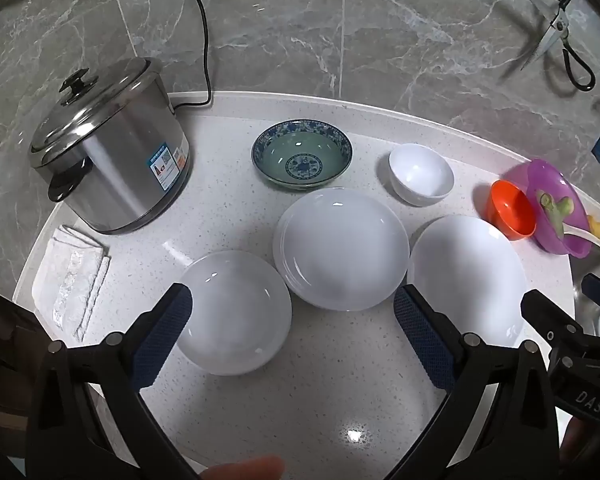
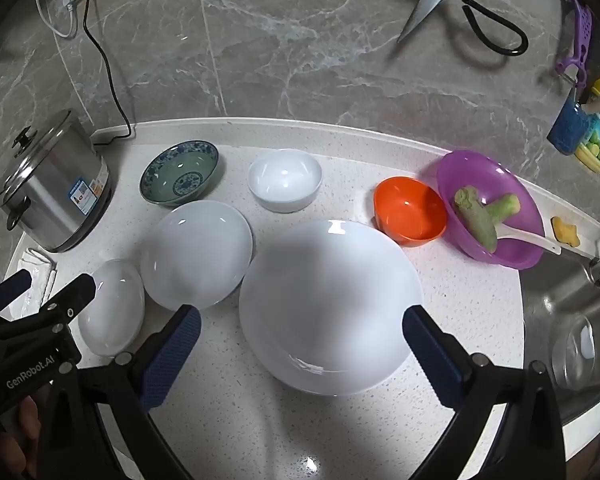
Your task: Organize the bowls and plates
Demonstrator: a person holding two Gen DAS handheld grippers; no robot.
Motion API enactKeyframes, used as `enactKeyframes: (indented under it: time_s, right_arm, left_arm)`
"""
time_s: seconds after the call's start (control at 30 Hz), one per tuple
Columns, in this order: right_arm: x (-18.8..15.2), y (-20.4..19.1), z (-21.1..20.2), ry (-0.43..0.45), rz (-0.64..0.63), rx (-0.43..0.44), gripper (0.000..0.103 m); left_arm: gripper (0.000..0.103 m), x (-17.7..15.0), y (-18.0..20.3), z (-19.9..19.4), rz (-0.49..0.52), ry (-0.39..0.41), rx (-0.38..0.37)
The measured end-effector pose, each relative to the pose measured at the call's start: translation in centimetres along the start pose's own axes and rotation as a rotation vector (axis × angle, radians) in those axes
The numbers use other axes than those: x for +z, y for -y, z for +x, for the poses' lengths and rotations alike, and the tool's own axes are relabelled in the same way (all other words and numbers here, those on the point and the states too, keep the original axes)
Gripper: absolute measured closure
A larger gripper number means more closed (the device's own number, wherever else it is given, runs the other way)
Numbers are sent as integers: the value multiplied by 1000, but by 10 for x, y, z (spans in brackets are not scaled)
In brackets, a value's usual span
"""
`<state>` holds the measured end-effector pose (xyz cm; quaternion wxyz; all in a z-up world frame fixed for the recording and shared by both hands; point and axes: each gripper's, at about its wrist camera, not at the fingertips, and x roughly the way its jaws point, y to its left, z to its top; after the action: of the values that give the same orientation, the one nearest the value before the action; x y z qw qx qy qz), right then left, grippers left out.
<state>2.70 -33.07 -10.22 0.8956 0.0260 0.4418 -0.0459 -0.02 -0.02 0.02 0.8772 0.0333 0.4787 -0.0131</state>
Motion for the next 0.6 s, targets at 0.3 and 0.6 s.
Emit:
enactKeyframes:
  time_s: [0.3,0.6]
  right_arm:
    - [-1,-3,-1,-1,1,-2,0]
    - [-1,-3,0,-3,-1,-4,0]
  left_arm:
    - [1,-6,-1,3,-4,-2,-13]
    - [1,-2,1,6,-2,-16,-12]
